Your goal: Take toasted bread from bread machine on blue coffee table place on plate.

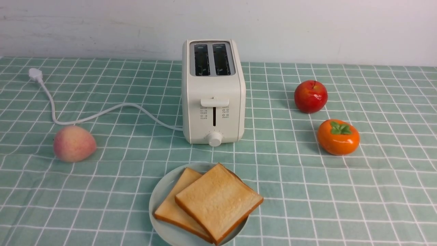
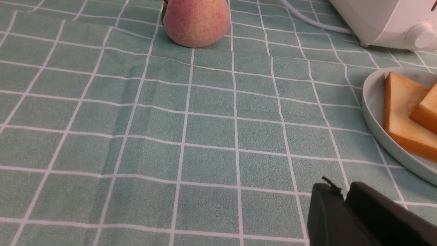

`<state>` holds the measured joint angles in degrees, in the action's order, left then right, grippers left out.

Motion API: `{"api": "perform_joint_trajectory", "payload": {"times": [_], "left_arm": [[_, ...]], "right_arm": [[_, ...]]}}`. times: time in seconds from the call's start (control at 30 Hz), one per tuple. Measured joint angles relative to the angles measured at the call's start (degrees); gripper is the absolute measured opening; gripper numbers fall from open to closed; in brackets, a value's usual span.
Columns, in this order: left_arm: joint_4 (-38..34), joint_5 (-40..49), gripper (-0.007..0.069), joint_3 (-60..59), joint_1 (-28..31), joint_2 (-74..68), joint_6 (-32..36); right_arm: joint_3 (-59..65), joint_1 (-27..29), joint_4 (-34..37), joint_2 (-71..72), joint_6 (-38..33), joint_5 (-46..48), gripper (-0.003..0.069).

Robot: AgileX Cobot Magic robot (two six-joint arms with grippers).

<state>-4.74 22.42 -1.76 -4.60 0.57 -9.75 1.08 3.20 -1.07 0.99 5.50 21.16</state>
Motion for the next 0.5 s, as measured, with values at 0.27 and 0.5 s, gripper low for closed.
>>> {"api": "perform_joint_trajectory", "payload": {"times": [0.27,0.5], "left_arm": [[0.00,0.00,0.0075,0.00,0.00,0.00,0.00],[0.00,0.00,0.0085,0.00,0.00,0.00,0.00]], "right_arm": [[0.00,0.00,0.00,0.00,0.00,0.00,0.0146],[0.00,0.00,0.00,0.00,0.00,0.00,0.0151]]}}
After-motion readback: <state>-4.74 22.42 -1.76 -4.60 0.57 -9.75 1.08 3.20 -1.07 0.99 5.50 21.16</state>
